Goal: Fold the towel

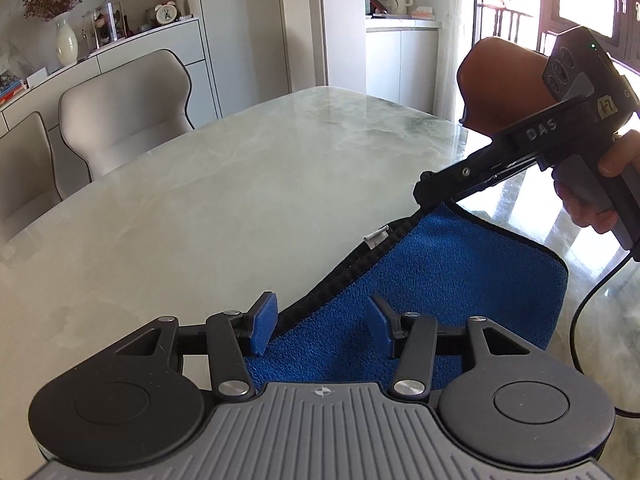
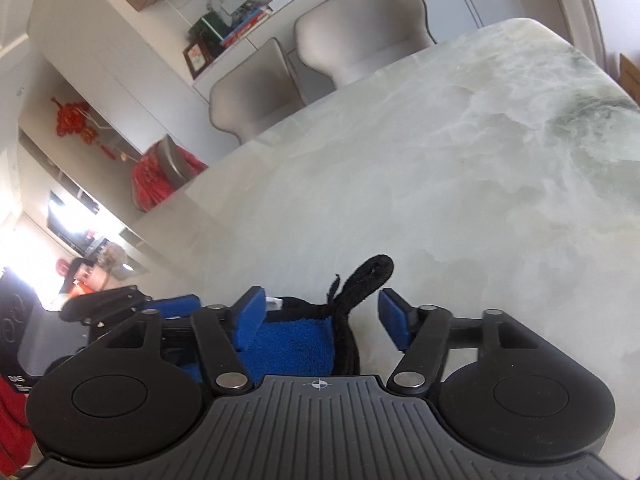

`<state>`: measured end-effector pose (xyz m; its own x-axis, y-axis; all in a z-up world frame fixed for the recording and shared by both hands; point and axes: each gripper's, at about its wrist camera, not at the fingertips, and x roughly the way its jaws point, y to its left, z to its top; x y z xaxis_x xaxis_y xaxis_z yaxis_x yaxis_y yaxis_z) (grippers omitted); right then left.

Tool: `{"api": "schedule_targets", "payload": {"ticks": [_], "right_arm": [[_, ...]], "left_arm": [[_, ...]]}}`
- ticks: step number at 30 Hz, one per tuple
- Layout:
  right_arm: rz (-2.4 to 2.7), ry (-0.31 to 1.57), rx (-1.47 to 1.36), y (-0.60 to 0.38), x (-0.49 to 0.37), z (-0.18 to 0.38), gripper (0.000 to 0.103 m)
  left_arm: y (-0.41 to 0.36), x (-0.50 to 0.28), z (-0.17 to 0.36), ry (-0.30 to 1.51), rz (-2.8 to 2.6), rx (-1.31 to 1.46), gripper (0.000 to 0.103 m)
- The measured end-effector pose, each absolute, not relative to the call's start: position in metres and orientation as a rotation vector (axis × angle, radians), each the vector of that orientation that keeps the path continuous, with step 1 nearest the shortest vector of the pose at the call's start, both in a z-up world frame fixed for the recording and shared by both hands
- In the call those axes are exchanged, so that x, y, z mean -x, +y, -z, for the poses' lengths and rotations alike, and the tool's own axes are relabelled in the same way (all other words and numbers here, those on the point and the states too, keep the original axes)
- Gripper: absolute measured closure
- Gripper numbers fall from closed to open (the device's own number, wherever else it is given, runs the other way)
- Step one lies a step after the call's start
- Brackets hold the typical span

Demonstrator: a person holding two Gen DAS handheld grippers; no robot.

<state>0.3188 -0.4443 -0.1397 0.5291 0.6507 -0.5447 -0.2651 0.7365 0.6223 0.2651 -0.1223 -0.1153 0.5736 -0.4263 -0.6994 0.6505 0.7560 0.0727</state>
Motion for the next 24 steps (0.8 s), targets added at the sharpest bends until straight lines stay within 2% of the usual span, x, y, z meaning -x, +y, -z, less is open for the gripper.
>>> {"api": "schedule_targets", "payload": {"ticks": [2, 4, 6, 7, 8, 19, 20, 21, 24], "right_arm": [[-0.611, 0.839, -0.484, -0.442, -0.318, 0.137, 0.036], [-0.600, 0.814, -0.452, -0.440, -0.317, 0.134, 0.041], [-0.613, 0.818, -0.429, -0.439, -0.320, 0.136, 0.062], [-0.617, 0.827, -0.416, -0.438, -0.321, 0.137, 0.081], [-0.620, 0.831, -0.402, -0.437, -0.322, 0.137, 0.093], [-0.640, 0.784, -0.386, -0.436, -0.318, 0.116, 0.095], [-0.643, 0.779, -0.377, -0.435, -0.318, 0.113, 0.095], [-0.644, 0.777, -0.370, -0.434, -0.319, 0.111, 0.095], [-0.652, 0.770, -0.363, -0.433, -0.324, 0.108, 0.095]], "left_arm": [[-0.123, -0.266, 0.115, 0.717, 0.653, -0.348, 0.051], [-0.122, -0.266, 0.116, 0.719, 0.654, -0.347, 0.051], [-0.123, -0.267, 0.116, 0.724, 0.654, -0.340, 0.050], [-0.122, -0.267, 0.116, 0.724, 0.655, -0.340, 0.050], [-0.123, -0.267, 0.117, 0.724, 0.658, -0.341, 0.050], [-0.119, -0.265, 0.120, 0.742, 0.677, -0.363, 0.051], [-0.119, -0.266, 0.120, 0.743, 0.677, -0.366, 0.059], [-0.118, -0.266, 0.120, 0.746, 0.676, -0.368, 0.071], [-0.117, -0.268, 0.118, 0.748, 0.678, -0.368, 0.089]]}}
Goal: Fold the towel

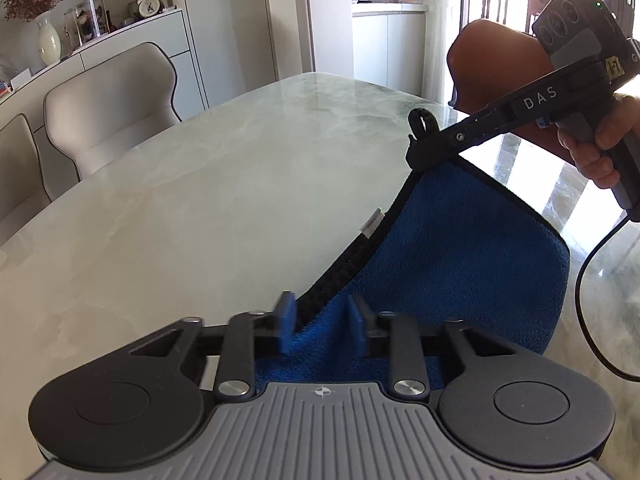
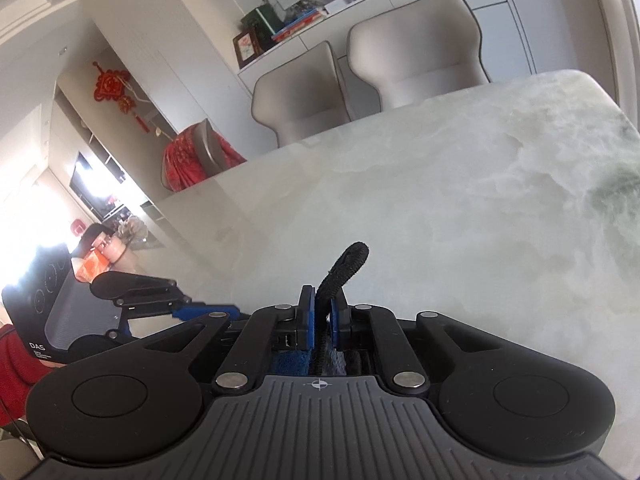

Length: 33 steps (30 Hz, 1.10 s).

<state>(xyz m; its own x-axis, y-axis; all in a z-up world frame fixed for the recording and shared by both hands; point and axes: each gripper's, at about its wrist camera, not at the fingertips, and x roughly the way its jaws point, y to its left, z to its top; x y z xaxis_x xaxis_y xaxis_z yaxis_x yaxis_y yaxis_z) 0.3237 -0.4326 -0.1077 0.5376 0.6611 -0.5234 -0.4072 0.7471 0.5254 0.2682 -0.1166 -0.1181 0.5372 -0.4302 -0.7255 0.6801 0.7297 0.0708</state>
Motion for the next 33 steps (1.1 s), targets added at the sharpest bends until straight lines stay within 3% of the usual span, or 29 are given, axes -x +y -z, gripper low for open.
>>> {"api": "schedule_targets", "payload": {"ticks": [4, 9, 13, 16, 20, 27, 33], "right_arm": [[-0.653, 0.765, -0.365, -0.432, -0.333, 0.107, 0.095], [-0.621, 0.810, -0.338, -0.429, -0.347, 0.120, 0.095], [-0.594, 0.856, -0.320, -0.428, -0.352, 0.137, 0.093], [-0.586, 0.849, -0.312, -0.428, -0.349, 0.142, 0.091], [-0.556, 0.820, -0.296, -0.436, -0.340, 0.138, 0.062], [-0.392, 0.685, -0.352, -0.474, -0.300, 0.106, 0.056], [-0.616, 0.692, -0.418, -0.451, -0.239, 0.093, 0.056]], "left_arm": [[-0.116, -0.268, 0.117, 0.746, 0.682, -0.376, 0.097], [-0.113, -0.271, 0.116, 0.742, 0.612, -0.341, 0.096], [-0.109, -0.270, 0.119, 0.748, 0.572, -0.315, 0.089], [-0.107, -0.267, 0.123, 0.737, 0.540, -0.298, 0.075], [-0.098, -0.265, 0.120, 0.737, 0.497, -0.251, 0.059], [-0.092, -0.240, 0.101, 0.690, 0.452, -0.247, 0.058], [-0.102, -0.207, 0.089, 0.641, 0.566, -0.130, 0.054]]}}
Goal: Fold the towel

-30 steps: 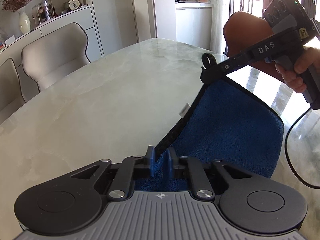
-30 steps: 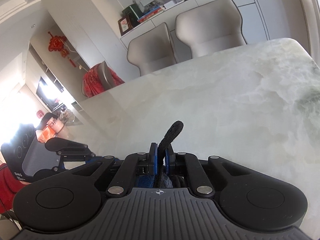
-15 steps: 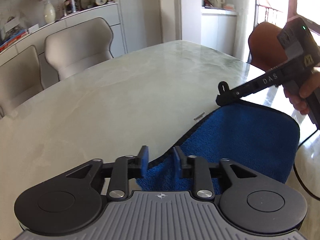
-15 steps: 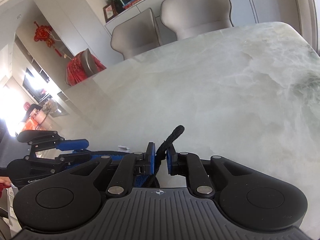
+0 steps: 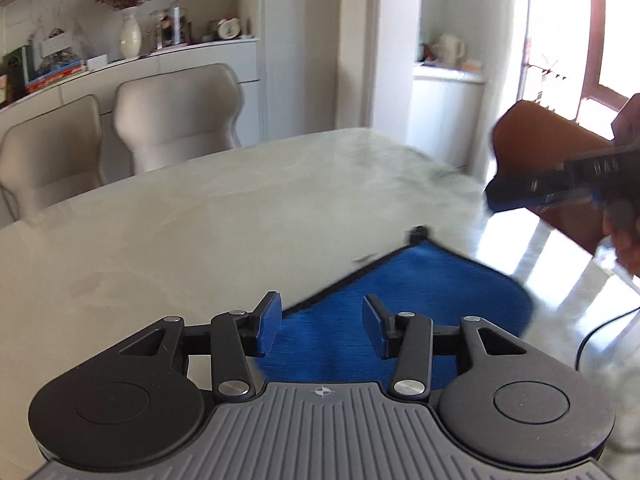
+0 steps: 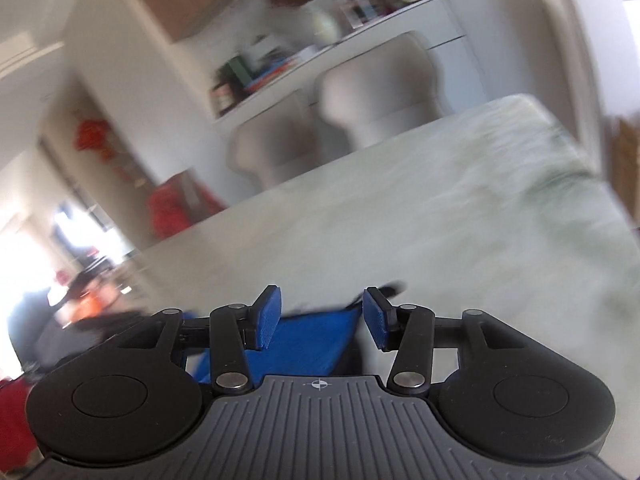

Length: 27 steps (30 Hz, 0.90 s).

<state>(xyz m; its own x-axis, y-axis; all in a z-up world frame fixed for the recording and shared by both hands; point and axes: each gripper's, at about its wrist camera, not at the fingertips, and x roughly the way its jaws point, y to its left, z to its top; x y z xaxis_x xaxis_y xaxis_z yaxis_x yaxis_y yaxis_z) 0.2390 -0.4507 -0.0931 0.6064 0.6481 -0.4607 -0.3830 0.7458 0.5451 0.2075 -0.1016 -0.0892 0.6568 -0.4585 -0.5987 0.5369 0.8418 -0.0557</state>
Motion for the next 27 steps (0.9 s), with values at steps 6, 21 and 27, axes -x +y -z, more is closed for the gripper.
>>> {"api": "schedule_targets", "payload": {"ticks": [6, 21, 27], "right_arm": [[-0.731, 0.771, -0.358, -0.405, -0.213, 0.118, 0.056], [-0.653, 0.702, -0.580, -0.437, -0.204, 0.129, 0.055], [-0.619, 0.753, -0.528, -0.424, -0.227, 0.144, 0.056]], "left_arm": [[-0.117, -0.201, 0.112, 0.719, 0.637, -0.158, 0.052], [-0.103, -0.219, 0.115, 0.675, 0.631, -0.163, 0.048], [-0.104, -0.232, 0.126, 0.715, 0.588, -0.183, 0.043]]}}
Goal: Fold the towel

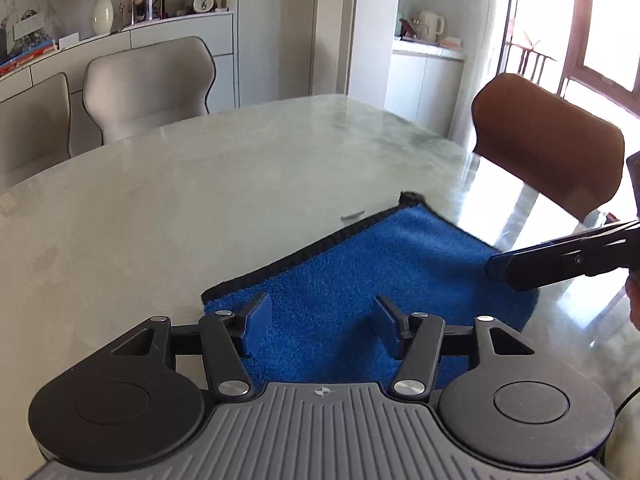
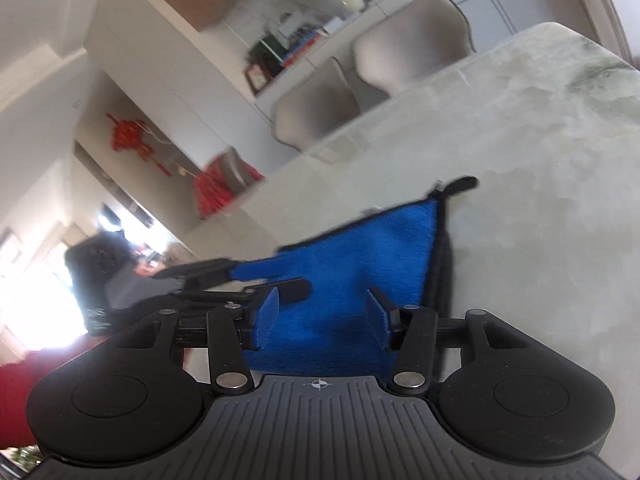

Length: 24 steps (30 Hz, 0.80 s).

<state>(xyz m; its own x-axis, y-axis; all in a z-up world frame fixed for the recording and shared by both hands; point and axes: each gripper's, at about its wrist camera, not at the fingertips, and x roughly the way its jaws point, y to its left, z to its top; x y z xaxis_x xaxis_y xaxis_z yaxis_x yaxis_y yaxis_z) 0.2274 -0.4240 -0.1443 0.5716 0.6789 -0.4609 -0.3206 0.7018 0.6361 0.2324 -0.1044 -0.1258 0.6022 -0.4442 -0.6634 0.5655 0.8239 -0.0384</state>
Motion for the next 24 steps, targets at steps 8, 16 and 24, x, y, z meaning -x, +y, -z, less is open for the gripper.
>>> {"api": "schedule_targets", "payload": {"ticks": [8, 16, 24], "right_arm": [[-0.615, 0.684, -0.549, -0.430, -0.238, 0.135, 0.054], [-0.669, 0.691, -0.558, -0.416, -0.263, 0.138, 0.052], [-0.618, 0.726, -0.541, -0.426, -0.269, 0.148, 0.053]], "left_arm": [[-0.100, -0.227, 0.114, 0.687, 0.561, -0.133, 0.044], [-0.105, -0.174, 0.104, 0.677, 0.730, -0.060, 0.043], [-0.097, -0.162, 0.117, 0.734, 0.679, -0.091, 0.044]]}}
